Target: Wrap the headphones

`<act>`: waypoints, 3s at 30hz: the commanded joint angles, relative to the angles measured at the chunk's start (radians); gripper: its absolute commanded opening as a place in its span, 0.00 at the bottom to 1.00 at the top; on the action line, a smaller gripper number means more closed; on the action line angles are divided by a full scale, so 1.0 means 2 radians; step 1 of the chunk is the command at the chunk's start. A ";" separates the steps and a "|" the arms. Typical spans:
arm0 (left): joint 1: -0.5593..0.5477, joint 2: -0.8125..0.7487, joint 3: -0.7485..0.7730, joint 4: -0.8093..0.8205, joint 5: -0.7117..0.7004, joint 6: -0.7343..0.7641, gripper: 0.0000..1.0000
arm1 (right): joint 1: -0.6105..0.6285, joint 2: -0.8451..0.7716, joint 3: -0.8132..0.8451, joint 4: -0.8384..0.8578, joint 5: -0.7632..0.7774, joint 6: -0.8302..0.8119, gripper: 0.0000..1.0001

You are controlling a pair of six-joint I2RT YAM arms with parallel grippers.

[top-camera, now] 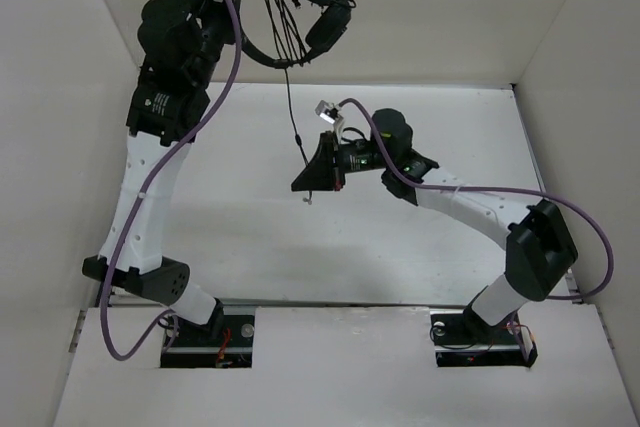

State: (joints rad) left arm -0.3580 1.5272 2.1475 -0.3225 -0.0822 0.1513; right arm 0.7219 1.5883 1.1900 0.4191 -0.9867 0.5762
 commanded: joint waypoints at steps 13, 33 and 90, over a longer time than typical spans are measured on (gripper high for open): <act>-0.005 -0.007 -0.113 0.138 -0.129 0.106 0.00 | 0.045 -0.077 0.268 -0.490 0.374 -0.565 0.00; -0.101 -0.001 -0.201 -0.074 -0.089 0.154 0.00 | 0.090 -0.045 0.182 -0.197 0.742 -1.083 0.00; -0.083 -0.029 -0.064 -0.287 0.353 0.010 0.00 | -0.227 -0.053 0.178 -0.487 -0.018 -0.543 0.38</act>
State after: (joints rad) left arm -0.5423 1.4860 1.9511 -0.9371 0.5041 0.2398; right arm 0.3099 1.5021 1.5902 -0.6003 -0.9375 -0.5819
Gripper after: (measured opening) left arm 0.094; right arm 0.378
